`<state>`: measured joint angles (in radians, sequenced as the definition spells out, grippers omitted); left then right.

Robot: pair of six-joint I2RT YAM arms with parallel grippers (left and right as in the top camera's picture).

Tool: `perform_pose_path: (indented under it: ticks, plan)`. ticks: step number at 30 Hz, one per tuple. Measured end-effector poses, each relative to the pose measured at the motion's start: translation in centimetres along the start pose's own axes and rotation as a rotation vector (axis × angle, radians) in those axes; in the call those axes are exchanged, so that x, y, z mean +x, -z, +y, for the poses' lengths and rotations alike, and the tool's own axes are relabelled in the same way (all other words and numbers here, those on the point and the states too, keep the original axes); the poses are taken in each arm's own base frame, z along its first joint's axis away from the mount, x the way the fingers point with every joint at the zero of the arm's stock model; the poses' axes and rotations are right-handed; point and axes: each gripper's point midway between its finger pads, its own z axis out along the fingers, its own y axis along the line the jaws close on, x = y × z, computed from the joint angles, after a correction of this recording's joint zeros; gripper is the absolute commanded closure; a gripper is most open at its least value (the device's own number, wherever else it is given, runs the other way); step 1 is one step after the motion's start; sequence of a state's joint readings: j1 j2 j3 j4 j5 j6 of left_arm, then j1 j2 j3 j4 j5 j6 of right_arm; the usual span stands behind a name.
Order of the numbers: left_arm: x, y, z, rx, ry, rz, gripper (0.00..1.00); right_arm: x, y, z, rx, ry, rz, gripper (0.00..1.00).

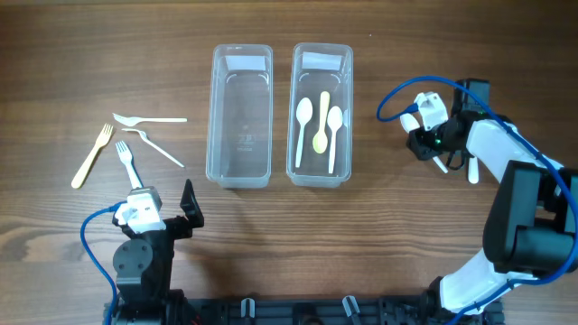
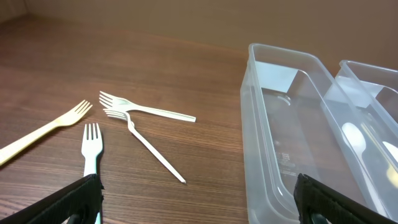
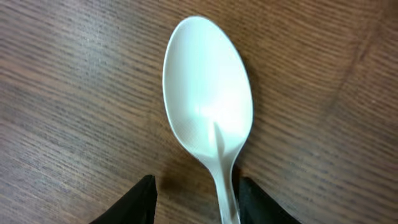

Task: Pack container
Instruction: 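Grasp a white spoon with the right gripper and place it in the right container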

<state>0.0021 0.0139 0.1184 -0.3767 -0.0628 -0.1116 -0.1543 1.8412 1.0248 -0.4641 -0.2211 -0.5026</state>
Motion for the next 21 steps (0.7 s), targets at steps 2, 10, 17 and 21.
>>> perform_pose_path:
  ticks: [2, 10, 17, 21]
  plan:
    - [0.0, 0.0, 0.0, 0.000, 0.000, 0.000, 0.00, 0.0, 0.0, 0.0, -0.003, 0.000, -0.001, 0.59]
    - [0.0, 0.0, 0.0, 0.000, 0.000, 0.000, 0.00, -0.2, 0.0, 0.0, -0.003, -0.051, -0.010, 0.96]
    - [0.0, 0.0, 0.0, 0.000, 0.000, 0.000, 0.00, -0.8, 1.1, 0.0, -0.006, -0.185, -0.007, 0.96]
    - [0.0, 0.0, 0.0, 0.000, 0.000, 0.000, 0.00, -5.2, 6.9, 0.6, 0.030, -0.217, -0.144, 0.96]
